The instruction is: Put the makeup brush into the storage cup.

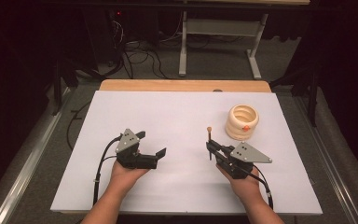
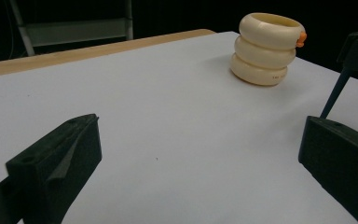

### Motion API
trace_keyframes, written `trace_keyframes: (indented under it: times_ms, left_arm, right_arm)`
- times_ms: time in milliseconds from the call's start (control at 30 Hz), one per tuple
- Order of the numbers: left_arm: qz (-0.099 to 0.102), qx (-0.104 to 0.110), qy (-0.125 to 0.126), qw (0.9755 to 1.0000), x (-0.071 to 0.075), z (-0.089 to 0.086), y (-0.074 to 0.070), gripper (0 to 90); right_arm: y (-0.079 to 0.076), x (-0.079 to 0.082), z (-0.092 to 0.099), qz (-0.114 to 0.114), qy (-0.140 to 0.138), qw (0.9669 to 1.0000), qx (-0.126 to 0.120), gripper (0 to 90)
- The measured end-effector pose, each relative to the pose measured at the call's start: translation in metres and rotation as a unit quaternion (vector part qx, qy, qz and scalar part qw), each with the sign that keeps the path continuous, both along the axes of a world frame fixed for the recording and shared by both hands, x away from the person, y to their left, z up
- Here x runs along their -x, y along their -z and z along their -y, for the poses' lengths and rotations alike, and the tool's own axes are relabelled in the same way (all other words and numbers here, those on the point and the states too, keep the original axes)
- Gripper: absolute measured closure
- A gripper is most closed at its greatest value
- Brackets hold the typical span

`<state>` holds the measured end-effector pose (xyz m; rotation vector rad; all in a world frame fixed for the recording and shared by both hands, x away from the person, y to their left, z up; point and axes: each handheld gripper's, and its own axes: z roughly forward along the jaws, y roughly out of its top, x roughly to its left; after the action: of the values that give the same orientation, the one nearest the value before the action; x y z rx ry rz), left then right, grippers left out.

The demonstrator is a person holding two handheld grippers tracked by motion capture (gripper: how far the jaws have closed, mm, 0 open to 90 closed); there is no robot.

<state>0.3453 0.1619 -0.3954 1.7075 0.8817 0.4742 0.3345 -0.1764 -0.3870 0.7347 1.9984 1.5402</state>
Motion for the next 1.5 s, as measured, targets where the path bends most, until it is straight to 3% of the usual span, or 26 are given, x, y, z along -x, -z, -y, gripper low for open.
trace_keyframes:
  times_ms: [633,1500]
  left_arm:
    - [0.000,0.004,0.004,1.0000,0.001,0.000,0.000,0.0]
    - [-0.002,0.006,0.005,1.0000,0.000,0.000,0.000,0.1]
  right_arm:
    - [-0.004,-0.006,0.021,0.009,0.035,0.9993,-0.005,85.2]
    - [-0.005,-0.017,0.055,0.007,0.090,0.9957,-0.019,85.2]
